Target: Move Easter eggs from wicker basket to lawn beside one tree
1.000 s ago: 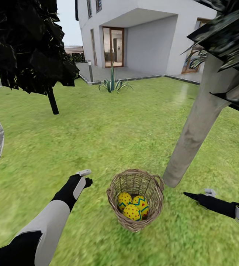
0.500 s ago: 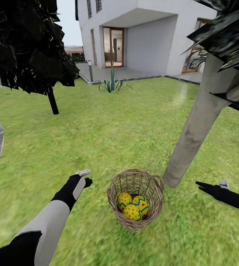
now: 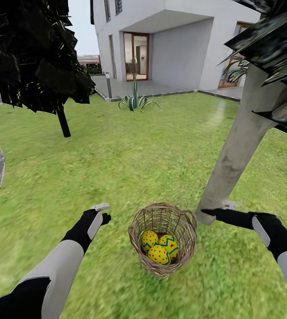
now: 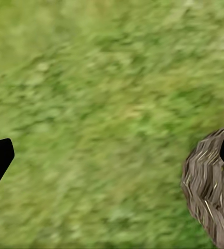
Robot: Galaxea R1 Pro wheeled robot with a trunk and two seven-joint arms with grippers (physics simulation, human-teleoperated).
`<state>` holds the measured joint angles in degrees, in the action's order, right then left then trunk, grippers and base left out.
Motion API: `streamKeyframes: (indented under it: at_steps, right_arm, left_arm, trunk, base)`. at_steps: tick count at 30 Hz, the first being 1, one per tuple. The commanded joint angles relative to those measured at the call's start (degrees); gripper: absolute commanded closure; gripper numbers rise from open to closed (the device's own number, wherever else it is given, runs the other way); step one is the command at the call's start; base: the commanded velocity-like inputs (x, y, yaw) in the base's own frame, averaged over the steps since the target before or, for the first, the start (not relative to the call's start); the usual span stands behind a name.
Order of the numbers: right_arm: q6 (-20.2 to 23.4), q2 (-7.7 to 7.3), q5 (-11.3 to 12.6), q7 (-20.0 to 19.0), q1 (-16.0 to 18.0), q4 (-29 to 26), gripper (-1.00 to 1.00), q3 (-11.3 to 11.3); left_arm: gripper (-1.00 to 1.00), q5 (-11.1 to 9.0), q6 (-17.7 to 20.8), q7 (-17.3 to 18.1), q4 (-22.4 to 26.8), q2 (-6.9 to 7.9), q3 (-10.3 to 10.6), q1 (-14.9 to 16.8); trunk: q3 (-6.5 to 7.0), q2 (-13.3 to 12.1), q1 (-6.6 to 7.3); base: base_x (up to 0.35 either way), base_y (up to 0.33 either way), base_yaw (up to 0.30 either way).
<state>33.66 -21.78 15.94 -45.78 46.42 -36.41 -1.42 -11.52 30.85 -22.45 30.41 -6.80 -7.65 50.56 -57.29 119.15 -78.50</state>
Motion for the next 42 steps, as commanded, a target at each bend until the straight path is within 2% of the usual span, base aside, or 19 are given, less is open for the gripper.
streamKeyframes:
  at_steps: [1, 2, 3, 5, 6, 8, 11, 14, 16, 20, 23, 24, 26, 27, 30, 33, 35, 40, 42]
  right_arm:
    - [0.86, 0.69, -0.03, 1.66, 0.02, -0.36, -1.00, 1.04]
    - [1.02, 1.02, -0.17, 2.59, 0.01, -0.49, -1.00, 1.66]
    - [1.33, 2.04, -0.45, 5.54, 0.00, -0.79, -1.00, 3.71]
    - [1.48, 3.63, -0.64, 9.35, -0.01, -1.12, -1.00, 6.43]
    - [1.52, 5.04, -0.73, 11.89, -0.01, -1.60, -1.00, 8.15]
    - [1.66, 6.69, -0.74, 14.83, -0.01, -3.33, -1.00, 9.74]
    - [1.81, 7.90, -0.87, 17.85, -0.01, -5.03, -1.00, 12.03]
    - [1.83, 8.44, -1.03, 20.87, -0.01, -5.39, -1.00, 15.90]
    - [1.83, 8.53, -1.07, 22.65, -0.01, -5.46, -1.00, 17.38]
    - [1.84, 8.68, -0.99, 24.69, -0.01, -5.38, -1.00, 18.39]
    - [1.85, 9.26, -0.86, 29.31, -0.01, -5.04, -1.00, 18.56]
    - [1.85, 10.29, -0.84, 32.98, -0.01, -4.91, -1.00, 18.56]
    - [1.81, 11.31, -0.83, 35.48, -0.01, -4.86, -1.00, 18.56]
    - [1.74, 12.55, -0.83, 38.06, -0.01, -4.83, -1.00, 18.61]
    - [1.71, 13.14, -0.83, 39.00, -0.06, -4.81, -1.00, 19.26]
    - [1.69, 13.32, -0.83, 39.43, -0.09, -4.76, -1.00, 22.04]
    - [1.68, 13.33, -0.77, 39.46, -0.08, -4.66, -1.00, 23.13]
    - [1.80, 13.35, -0.74, 39.51, -0.10, -4.29, -1.00, 23.58]
    - [1.84, 13.38, -0.74, 39.53, -0.09, -2.16, -1.00, 23.71]
  left_arm:
    - [-1.00, -0.61, 0.14, -0.40, 0.10, -0.05, -0.18, 0.00]
    - [-1.00, -0.61, 0.13, -0.40, 0.10, -0.05, -0.18, 0.01]
    - [-1.00, -0.61, 0.12, -0.40, 0.09, -0.07, -0.18, -0.01]
    - [-1.00, -0.61, 0.14, -0.40, 0.09, -0.11, -0.18, -0.02]
    - [-1.00, -0.61, 0.13, -0.40, 0.09, -0.17, -0.18, -0.02]
    - [-1.00, -0.61, 0.14, -0.40, 0.09, -0.25, -0.18, -0.02]
    - [-1.00, -0.61, 0.10, -0.40, 0.09, -0.31, -0.18, 0.03]
    - [-1.00, -0.61, 0.09, -0.40, 0.09, -0.33, -0.18, -0.01]
    - [-1.00, -0.61, 0.09, -0.40, 0.09, -0.32, -0.18, -0.02]
    - [-1.00, -0.61, 0.08, -0.40, 0.04, -0.39, -0.18, -0.02]
    - [-1.00, -0.61, 0.08, -0.36, 0.01, -0.40, -0.18, -0.02]
    - [-1.00, -0.61, 0.08, -0.35, 0.00, -0.41, -0.18, -0.02]
    - [-1.00, -0.61, 0.08, -0.36, 0.00, -0.41, -0.18, -0.02]
    - [-1.00, -0.61, 0.08, -0.36, 0.00, -0.41, -0.16, -0.02]
    - [-1.00, -0.61, 0.08, -0.36, 0.03, -0.37, -0.17, -0.02]
    - [-1.00, -0.61, 0.08, -0.34, 0.02, -0.39, -0.17, -0.02]
    - [-1.00, -0.61, 0.08, -0.34, 0.01, -0.40, -0.18, -0.02]
    - [-1.00, -0.63, 0.08, -0.34, 0.00, -0.41, -0.18, -0.02]
    - [-1.00, -0.61, 0.05, -0.33, 0.03, -0.41, -0.18, -0.02]
  trunk:
    - [-0.05, 0.02, 0.01]
    - [-0.05, 0.02, 0.01]
    - [-0.05, 0.02, 0.01]
    - [-0.05, 0.02, 0.01]
    - [-0.05, 0.02, 0.01]
    - [-0.05, 0.02, 0.01]
    - [-0.05, 0.02, 0.01]
    - [-0.05, 0.02, 0.01]
    - [-0.05, 0.02, 0.01]
    - [-0.05, 0.02, 0.01]
    - [-0.05, 0.02, 0.01]
    - [-0.05, 0.02, 0.01]
    - [-0.05, 0.02, 0.01]
    - [-0.05, 0.02, 0.01]
    - [-0.05, 0.02, 0.01]
    - [-0.05, 0.02, 0.01]
    - [-0.05, 0.02, 0.01]
    - [-0.05, 0.02, 0.01]
    - [-0.05, 0.02, 0.01]
  base:
    - [0.000, 0.000, 0.000]
    - [0.000, 0.000, 0.000]
    - [0.000, 0.000, 0.000]
    - [0.000, 0.052, 0.000]
    - [0.030, 0.170, 0.000]
    - [0.058, 0.228, 0.000]
    - [0.069, 0.229, 0.000]
    - [0.021, 0.065, 0.000]
    - [0.006, 0.018, 0.000]
    - [0.002, 0.005, 0.000]
    - [0.000, 0.000, 0.000]
    - [0.000, 0.000, 0.000]
    - [0.000, 0.000, 0.000]
    - [0.000, 0.044, 0.000]
    - [0.026, 0.146, 0.000]
    - [0.067, 0.265, 0.000]
    - [0.061, 0.227, 0.000]
    - [0.017, 0.062, 0.000]
    - [0.003, 0.010, 0.000]
